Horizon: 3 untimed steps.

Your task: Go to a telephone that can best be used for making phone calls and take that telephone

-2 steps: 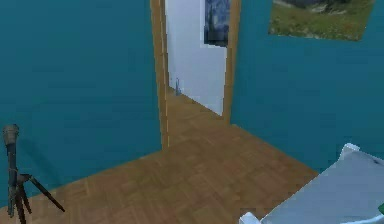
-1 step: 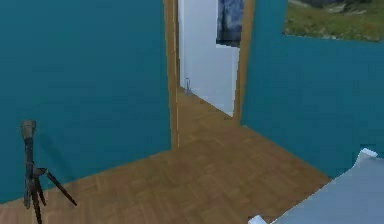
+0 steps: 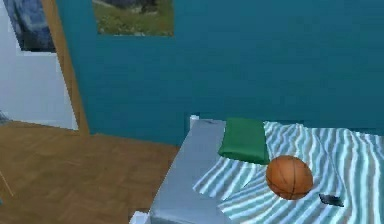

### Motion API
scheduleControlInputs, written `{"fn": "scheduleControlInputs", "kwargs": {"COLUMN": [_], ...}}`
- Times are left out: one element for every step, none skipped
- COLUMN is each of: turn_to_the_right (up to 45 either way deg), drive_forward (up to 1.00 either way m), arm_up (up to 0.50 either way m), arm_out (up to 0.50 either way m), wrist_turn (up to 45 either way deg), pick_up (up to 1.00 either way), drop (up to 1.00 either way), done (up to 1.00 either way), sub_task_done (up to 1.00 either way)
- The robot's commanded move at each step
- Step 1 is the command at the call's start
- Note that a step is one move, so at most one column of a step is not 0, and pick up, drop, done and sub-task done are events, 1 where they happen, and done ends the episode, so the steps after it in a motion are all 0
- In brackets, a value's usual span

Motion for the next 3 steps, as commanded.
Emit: {"fn": "scheduleControlInputs", "kwargs": {"turn_to_the_right": [27.0,0.0,-45.0], "drive_forward": [0.0,0.4,0.0], "arm_up": [0.0,0.0,0.0], "arm_out": [0.0,0.0,0.0], "wrist_turn": [0.0,0.0,0.0], "pick_up": [0.0,0.0,0.0], "drop": [0.0,0.0,0.0], "done": [0.0,0.0,0.0], "sub_task_done": [0.0,0.0,0.0]}}
